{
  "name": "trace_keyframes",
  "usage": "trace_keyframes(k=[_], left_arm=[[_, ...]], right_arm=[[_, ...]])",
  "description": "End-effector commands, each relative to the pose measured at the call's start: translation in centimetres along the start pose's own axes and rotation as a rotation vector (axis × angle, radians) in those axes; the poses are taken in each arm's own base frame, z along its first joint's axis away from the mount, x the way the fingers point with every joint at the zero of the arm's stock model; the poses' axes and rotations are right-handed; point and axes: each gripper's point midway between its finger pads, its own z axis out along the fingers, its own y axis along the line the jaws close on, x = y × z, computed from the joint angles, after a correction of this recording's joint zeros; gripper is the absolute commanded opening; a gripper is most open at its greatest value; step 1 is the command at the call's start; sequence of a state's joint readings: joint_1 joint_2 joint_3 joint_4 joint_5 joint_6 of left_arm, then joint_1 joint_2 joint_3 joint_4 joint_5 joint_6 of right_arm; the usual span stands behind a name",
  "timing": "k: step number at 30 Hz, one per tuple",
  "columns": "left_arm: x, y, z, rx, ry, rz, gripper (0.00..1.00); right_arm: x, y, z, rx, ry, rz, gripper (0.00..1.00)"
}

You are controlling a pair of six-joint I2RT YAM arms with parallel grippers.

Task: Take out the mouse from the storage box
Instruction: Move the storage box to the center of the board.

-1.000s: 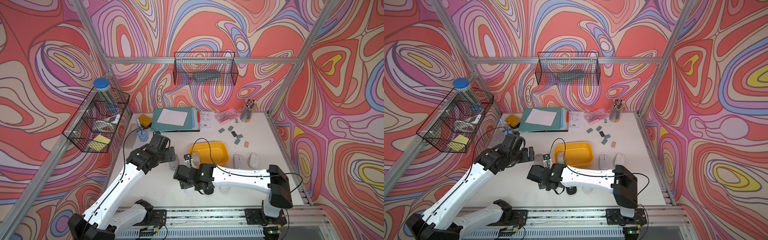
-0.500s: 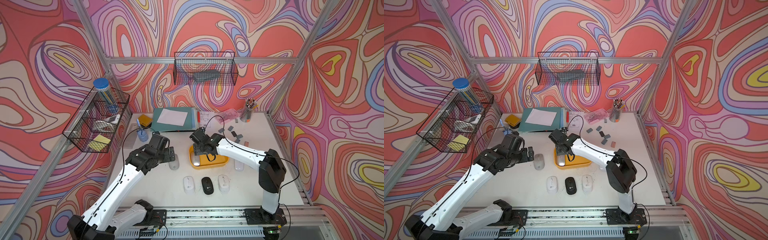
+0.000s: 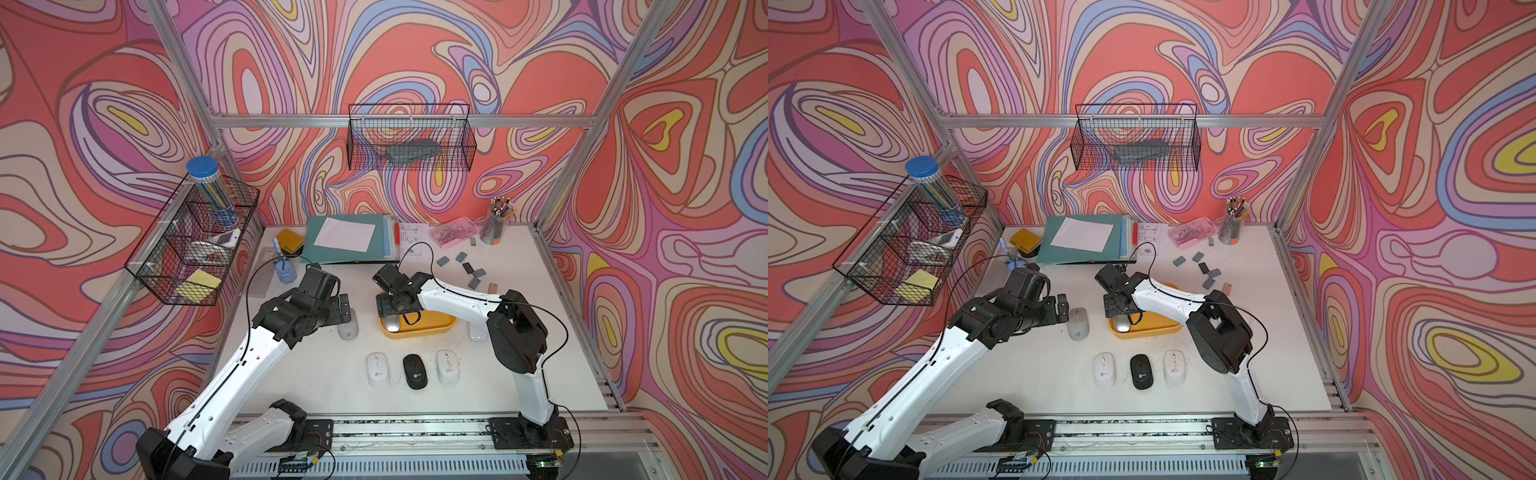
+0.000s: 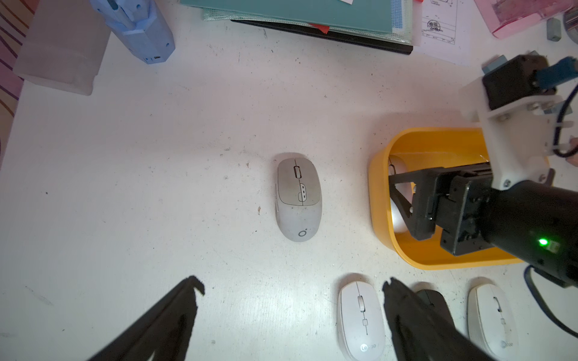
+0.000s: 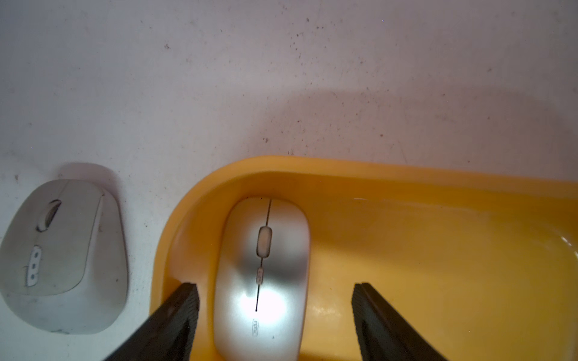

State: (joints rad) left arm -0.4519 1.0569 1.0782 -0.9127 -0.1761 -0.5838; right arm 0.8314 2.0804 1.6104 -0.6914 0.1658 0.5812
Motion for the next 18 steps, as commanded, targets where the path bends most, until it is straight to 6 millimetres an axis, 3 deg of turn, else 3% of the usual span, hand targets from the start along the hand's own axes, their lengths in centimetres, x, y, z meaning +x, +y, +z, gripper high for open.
trace_keyframes(k=[1, 10, 18], left_arm=[[0.0, -0.2, 0.3, 0.010, 0.006, -0.002, 0.97], [0.2, -0.3, 0.5, 0.014, 0.016, 0.001, 0.96], [0.2, -0.3, 0.5, 0.014, 0.018, 0.001, 0.97]], right_arm=[[0.9, -0.4, 1.7, 0.015, 0.037, -0.003, 0.79], [2.4, -2.3, 2.9, 0.073, 0.082, -0.005, 0.78], [3.5, -5.8, 3.2, 0.137, 0.111, 0.026, 0.78]])
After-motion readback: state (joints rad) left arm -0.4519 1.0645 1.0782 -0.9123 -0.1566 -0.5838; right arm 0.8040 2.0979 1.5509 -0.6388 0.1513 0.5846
